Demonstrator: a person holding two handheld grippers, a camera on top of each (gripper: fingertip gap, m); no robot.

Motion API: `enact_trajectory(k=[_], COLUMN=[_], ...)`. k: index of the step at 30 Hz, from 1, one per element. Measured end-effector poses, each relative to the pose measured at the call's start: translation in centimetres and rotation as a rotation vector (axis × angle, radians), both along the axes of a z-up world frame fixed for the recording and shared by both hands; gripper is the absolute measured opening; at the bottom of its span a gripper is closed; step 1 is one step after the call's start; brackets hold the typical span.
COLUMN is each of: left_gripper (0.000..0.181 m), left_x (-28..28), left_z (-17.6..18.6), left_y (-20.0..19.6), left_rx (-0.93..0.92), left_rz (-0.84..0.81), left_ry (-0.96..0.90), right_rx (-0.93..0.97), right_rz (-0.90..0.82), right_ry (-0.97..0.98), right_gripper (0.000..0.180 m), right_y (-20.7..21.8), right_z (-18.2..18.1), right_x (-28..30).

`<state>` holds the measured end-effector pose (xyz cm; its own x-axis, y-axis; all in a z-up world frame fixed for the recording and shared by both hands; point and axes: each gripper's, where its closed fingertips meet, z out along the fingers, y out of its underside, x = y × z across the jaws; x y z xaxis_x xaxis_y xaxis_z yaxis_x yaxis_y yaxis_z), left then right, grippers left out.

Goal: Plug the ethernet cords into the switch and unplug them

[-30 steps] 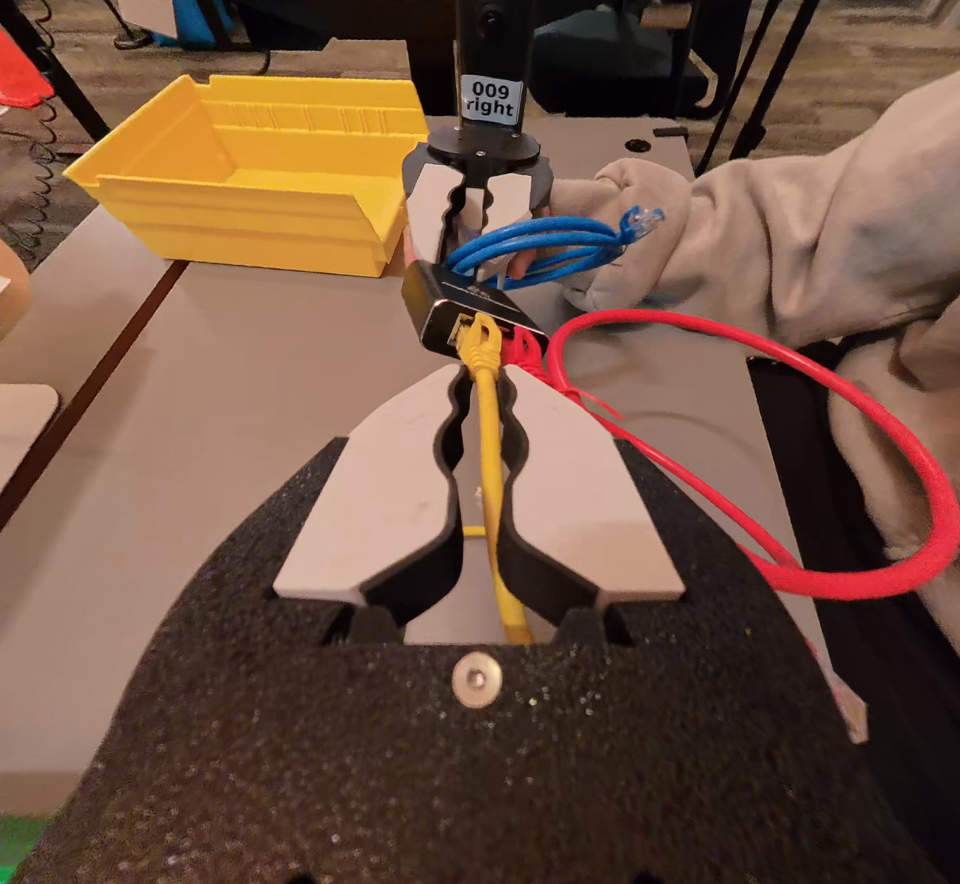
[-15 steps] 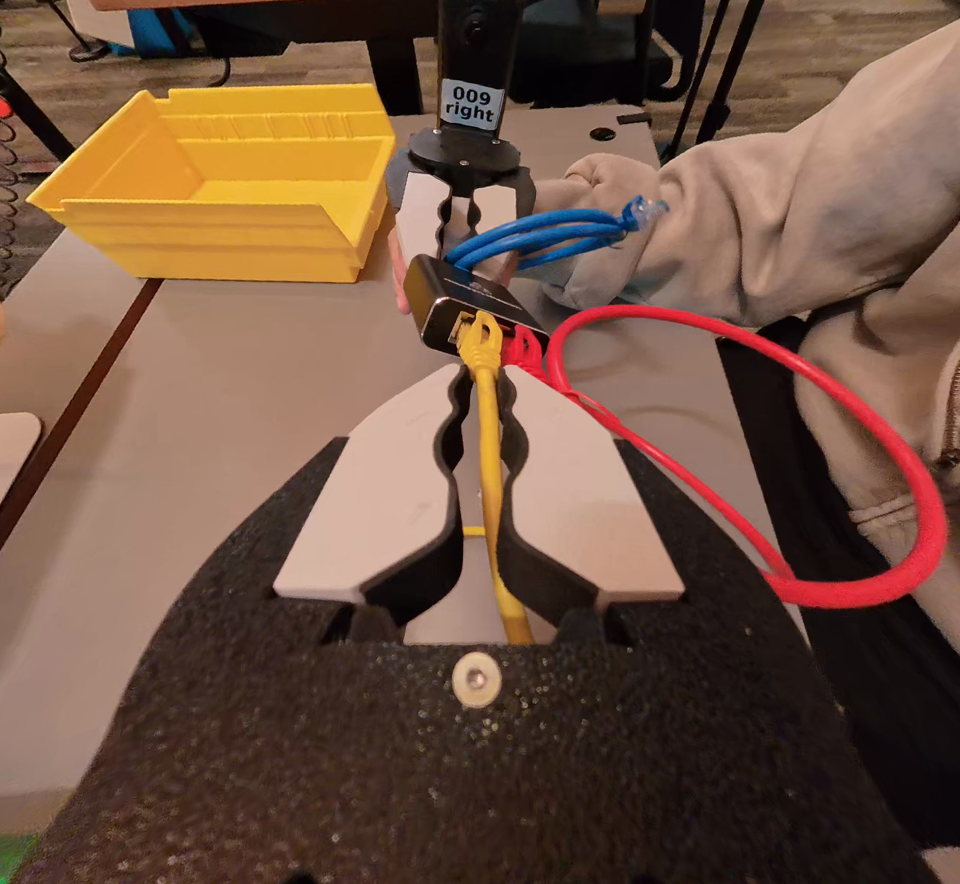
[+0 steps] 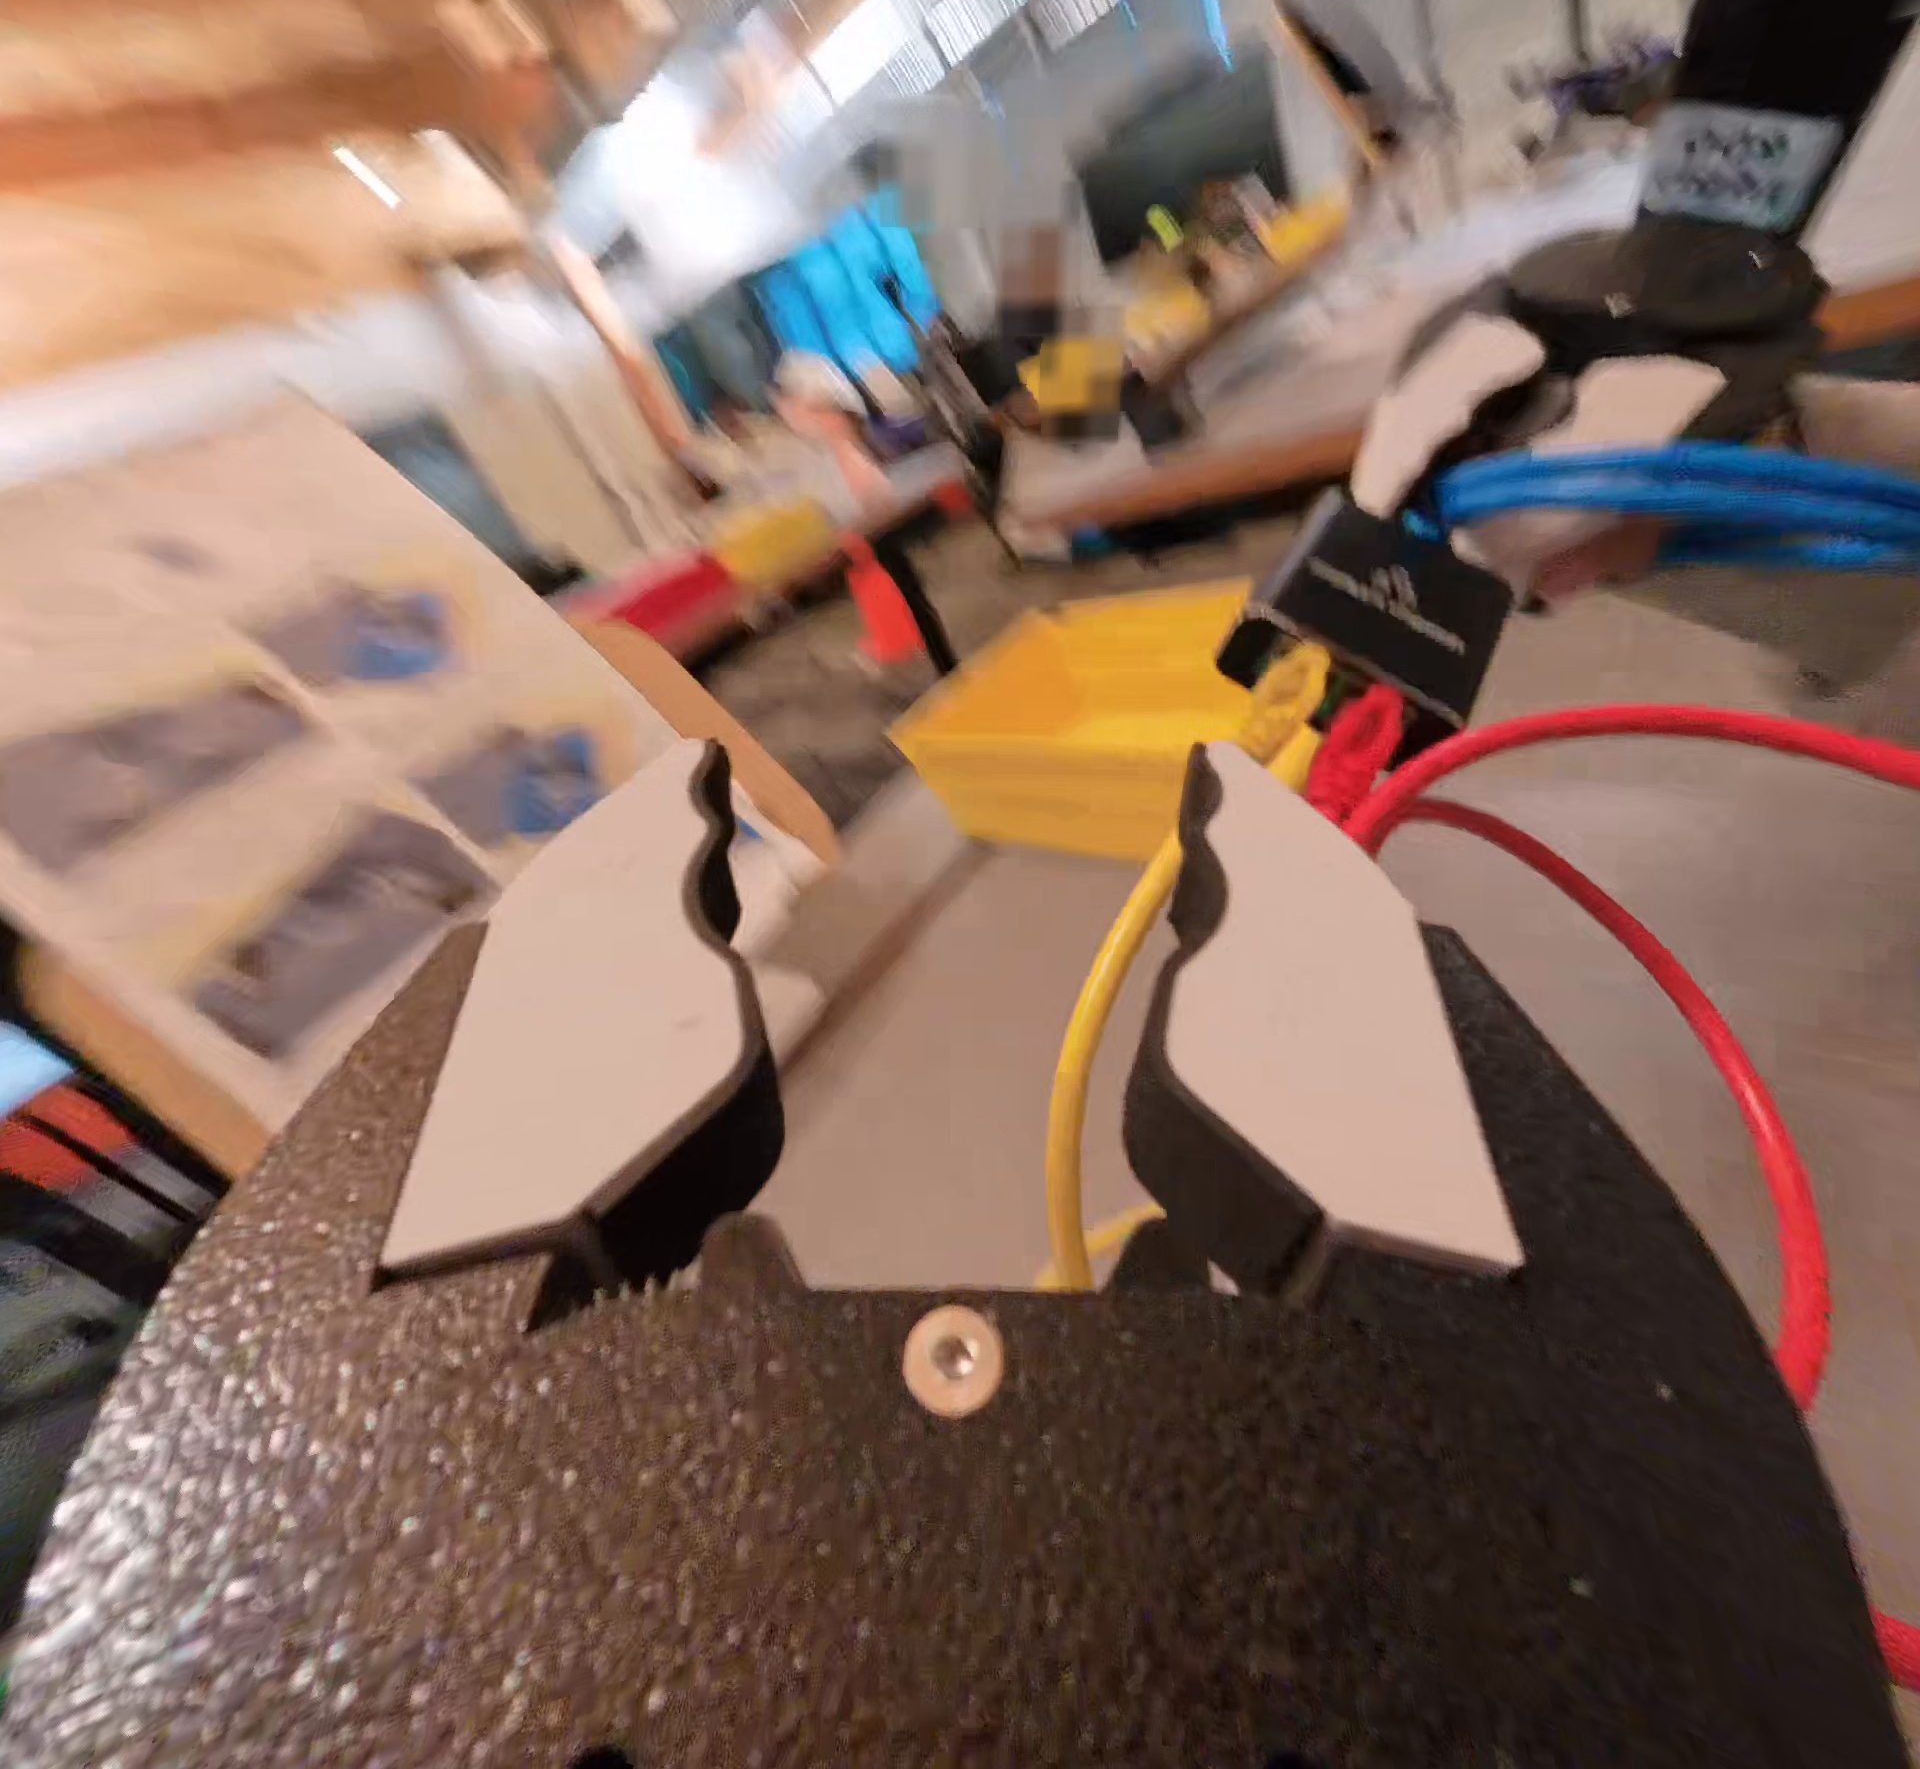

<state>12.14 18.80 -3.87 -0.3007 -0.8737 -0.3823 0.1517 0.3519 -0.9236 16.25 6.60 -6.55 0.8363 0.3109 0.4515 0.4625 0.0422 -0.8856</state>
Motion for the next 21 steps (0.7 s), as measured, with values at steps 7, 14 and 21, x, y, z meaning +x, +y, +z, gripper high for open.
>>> enact_trajectory(k=[7, 14, 21], left_gripper=[0.084, 0.081, 0.079], left_x=[-3.6, -3.9, -3.1], left_z=[5.7, -0.3, -4.3], left_y=[-1.1, 0.5, -0.3], left_rx=[-0.133, -0.232, -0.311], left_rz=[-0.064, -0.066, -0.111], left_ry=[-0.156, -0.008, 0.092], right_rx=[0.112, 0.112, -0.018], right_rz=[-0.302, -0.708, -0.976], right_ry=[-0.050, -0.099, 0.000], right_gripper=[0.014, 0.015, 0.015], right_y=[-6.9, -14.0, -12.4], right_z=[9.8, 17.7, 9.2], right_x=[8.4, 18.5, 28.6])
